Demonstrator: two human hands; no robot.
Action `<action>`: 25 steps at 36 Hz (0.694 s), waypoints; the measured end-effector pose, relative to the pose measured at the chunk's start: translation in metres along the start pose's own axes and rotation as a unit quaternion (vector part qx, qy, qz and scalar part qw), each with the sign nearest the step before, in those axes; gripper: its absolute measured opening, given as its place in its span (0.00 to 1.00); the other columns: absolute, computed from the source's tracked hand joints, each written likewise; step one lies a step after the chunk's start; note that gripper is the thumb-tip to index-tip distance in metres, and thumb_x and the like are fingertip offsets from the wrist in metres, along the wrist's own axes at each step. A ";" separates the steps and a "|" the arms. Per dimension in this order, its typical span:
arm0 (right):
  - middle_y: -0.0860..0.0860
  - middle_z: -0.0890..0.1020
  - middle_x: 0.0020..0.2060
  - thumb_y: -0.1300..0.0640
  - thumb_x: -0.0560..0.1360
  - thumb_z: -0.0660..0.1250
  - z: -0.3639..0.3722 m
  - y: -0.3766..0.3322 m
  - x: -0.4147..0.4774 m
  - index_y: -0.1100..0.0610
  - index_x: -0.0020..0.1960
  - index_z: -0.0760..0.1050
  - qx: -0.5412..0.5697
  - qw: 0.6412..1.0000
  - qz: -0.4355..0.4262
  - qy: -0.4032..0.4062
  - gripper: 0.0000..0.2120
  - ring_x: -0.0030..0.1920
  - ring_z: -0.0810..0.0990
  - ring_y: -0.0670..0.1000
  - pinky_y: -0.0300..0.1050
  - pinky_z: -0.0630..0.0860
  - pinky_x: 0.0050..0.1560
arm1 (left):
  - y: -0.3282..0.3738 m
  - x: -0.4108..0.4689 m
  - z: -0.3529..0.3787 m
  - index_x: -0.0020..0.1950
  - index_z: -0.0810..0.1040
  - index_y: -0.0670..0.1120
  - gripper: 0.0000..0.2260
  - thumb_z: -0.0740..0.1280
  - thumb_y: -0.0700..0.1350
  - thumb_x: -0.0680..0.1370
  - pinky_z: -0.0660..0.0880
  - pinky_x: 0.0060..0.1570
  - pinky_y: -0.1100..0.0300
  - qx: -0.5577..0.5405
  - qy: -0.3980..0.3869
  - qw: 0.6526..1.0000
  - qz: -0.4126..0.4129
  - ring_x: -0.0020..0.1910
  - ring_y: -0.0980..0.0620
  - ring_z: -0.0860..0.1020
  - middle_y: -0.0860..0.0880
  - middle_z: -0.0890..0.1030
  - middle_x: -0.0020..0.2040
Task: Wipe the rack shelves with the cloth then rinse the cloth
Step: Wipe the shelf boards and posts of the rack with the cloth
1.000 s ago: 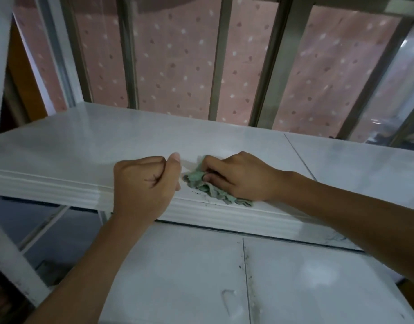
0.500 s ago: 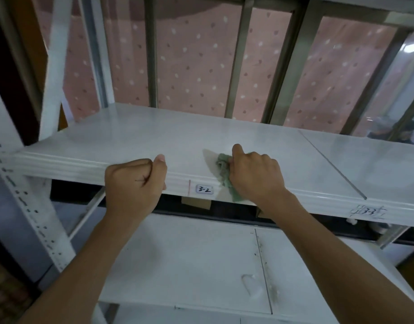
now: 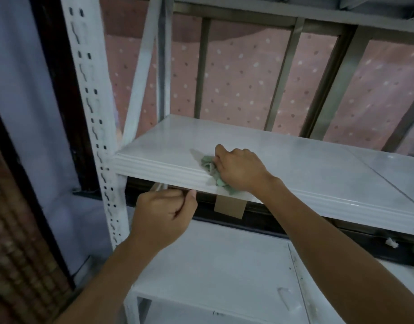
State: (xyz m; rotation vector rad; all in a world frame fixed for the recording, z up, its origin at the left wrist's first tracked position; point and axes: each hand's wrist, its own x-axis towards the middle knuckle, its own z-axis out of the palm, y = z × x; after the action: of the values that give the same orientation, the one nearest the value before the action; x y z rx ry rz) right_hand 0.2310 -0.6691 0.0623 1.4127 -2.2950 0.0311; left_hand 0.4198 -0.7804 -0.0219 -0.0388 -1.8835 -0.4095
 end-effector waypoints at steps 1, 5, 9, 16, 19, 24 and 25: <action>0.54 0.75 0.33 0.53 0.82 0.53 0.001 -0.011 0.008 0.57 0.54 0.65 0.009 1.000 -0.005 0.001 0.08 0.33 0.72 0.58 0.51 0.72 0.36 | -0.003 -0.001 -0.006 0.23 0.68 0.42 0.28 0.65 0.43 0.84 0.67 0.20 0.52 0.010 0.002 1.000 0.007 0.19 0.49 0.67 0.50 0.68 0.21; 0.56 0.77 0.36 0.52 0.81 0.54 -0.002 -0.071 0.050 0.58 0.54 0.67 0.039 0.999 -0.037 -0.002 0.09 0.35 0.74 0.59 0.50 0.69 0.35 | -0.022 -0.010 -0.040 0.23 0.66 0.42 0.29 0.64 0.46 0.85 0.64 0.18 0.54 0.041 0.002 0.999 0.009 0.18 0.49 0.64 0.49 0.65 0.21; 0.54 0.75 0.33 0.56 0.80 0.55 -0.020 -0.155 0.040 0.58 0.40 0.67 0.113 0.968 -0.214 -0.066 0.11 0.33 0.75 0.51 0.45 0.70 0.37 | -0.034 -0.017 -0.064 0.22 0.70 0.42 0.28 0.65 0.45 0.84 0.68 0.21 0.56 0.082 0.019 0.996 -0.013 0.19 0.50 0.68 0.49 0.70 0.20; 0.58 0.80 0.37 0.60 0.71 0.69 -0.027 -0.184 0.046 0.60 0.54 0.68 0.089 0.965 -0.245 -0.021 0.15 0.33 0.75 0.60 0.50 0.71 0.34 | -0.034 -0.012 -0.103 0.23 0.69 0.42 0.27 0.64 0.42 0.84 0.57 0.31 0.68 0.109 0.045 0.991 0.055 0.23 0.57 0.61 0.50 0.68 0.21; 0.60 0.80 0.35 0.59 0.71 0.69 -0.036 -0.170 0.052 0.62 0.56 0.69 0.108 0.967 -0.228 0.020 0.16 0.30 0.73 0.59 0.49 0.70 0.31 | -0.037 0.000 -0.101 0.23 0.67 0.43 0.27 0.64 0.42 0.84 0.57 0.29 0.65 0.103 0.037 0.992 0.061 0.22 0.56 0.60 0.50 0.66 0.22; 0.59 0.77 0.31 0.55 0.80 0.60 -0.029 -0.135 0.076 0.60 0.54 0.69 0.095 0.980 -0.125 0.119 0.08 0.28 0.71 0.60 0.51 0.70 0.28 | -0.040 0.015 -0.083 0.24 0.67 0.43 0.26 0.65 0.41 0.83 0.62 0.18 0.57 0.090 0.009 0.994 0.061 0.19 0.49 0.62 0.50 0.65 0.22; 0.59 0.77 0.31 0.55 0.80 0.60 -0.025 -0.121 0.083 0.60 0.54 0.69 0.091 0.983 -0.105 0.121 0.08 0.29 0.72 0.60 0.51 0.69 0.29 | -0.041 0.017 -0.079 0.24 0.66 0.43 0.26 0.65 0.41 0.83 0.62 0.18 0.57 0.093 0.009 0.994 0.058 0.19 0.49 0.62 0.50 0.65 0.23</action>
State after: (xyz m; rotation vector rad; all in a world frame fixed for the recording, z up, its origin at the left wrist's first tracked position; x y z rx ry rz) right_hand 0.3118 -0.7911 0.0915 1.6367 -1.9765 0.3366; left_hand 0.4763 -0.8450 0.0063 -0.0194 -1.8829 -0.1526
